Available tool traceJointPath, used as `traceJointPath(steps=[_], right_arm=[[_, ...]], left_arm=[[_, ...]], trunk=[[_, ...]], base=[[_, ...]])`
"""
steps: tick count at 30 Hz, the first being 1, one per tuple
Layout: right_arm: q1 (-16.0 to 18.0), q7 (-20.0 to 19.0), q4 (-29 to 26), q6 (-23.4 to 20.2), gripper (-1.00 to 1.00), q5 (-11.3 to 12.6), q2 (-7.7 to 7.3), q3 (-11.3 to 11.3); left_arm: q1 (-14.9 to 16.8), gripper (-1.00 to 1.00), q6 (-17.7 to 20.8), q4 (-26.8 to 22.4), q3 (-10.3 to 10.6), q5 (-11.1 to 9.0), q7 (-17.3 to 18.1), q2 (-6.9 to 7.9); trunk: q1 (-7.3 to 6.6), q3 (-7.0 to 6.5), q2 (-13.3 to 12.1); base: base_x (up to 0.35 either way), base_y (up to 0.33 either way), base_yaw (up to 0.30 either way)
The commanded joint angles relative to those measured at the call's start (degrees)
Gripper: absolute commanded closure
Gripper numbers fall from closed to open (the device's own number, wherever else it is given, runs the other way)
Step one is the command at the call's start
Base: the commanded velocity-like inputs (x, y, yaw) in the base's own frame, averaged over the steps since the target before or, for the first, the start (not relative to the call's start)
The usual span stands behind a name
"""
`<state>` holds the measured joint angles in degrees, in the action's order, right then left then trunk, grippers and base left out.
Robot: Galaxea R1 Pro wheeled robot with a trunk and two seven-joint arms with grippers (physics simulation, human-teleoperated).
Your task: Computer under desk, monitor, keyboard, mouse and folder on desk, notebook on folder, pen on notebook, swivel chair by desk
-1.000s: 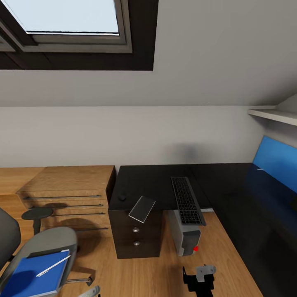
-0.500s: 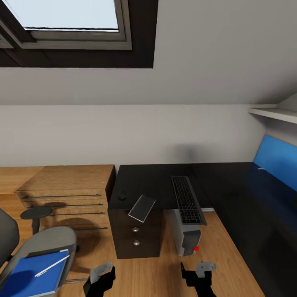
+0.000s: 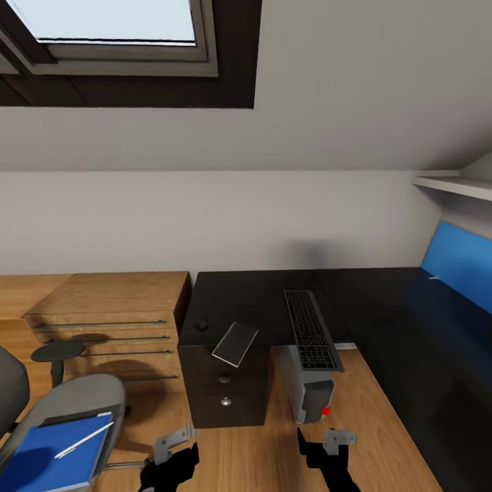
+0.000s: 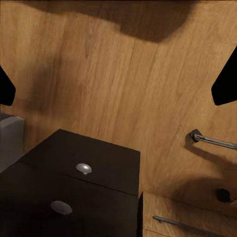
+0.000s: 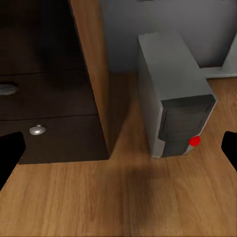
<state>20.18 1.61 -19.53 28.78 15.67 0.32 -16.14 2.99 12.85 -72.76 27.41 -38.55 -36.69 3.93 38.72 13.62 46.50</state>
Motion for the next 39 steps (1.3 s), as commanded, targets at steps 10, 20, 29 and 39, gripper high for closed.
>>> traceJointPath(steps=[10,20,29,39], right_arm=[[-20.86,-2.15,-40.07,-16.93,-1.00,16.76,-8.65,0.47],[-20.90,-2.39,-52.36,-17.38,-1.00,41.14,-8.31,9.21],[-20.54,-2.22,-60.85,-18.37,-1.00,46.01,-8.29,10.93],[-20.62,-10.16,-57.43,-21.81,-1.00,46.64,-8.57,11.32]], left_arm=[[-0.18,-1.00,-3.32,11.36,-0.49,0.12,-1.64,-4.13],[-0.18,-1.00,-5.28,13.95,-0.28,0.47,-1.64,-4.17],[-0.18,-1.00,-5.53,13.96,-0.49,0.50,-1.67,-3.86],[-0.18,-1.00,-5.56,14.43,-0.50,0.25,-1.63,-4.02]], trunk=[[2.21,1.88,4.09],[4.41,3.68,8.10],[6.39,5.29,11.71],[8.58,7.09,15.72]], base=[[0.000,0.000,0.000],[0.000,0.000,0.000],[0.000,0.000,0.000],[0.000,0.000,0.000]])
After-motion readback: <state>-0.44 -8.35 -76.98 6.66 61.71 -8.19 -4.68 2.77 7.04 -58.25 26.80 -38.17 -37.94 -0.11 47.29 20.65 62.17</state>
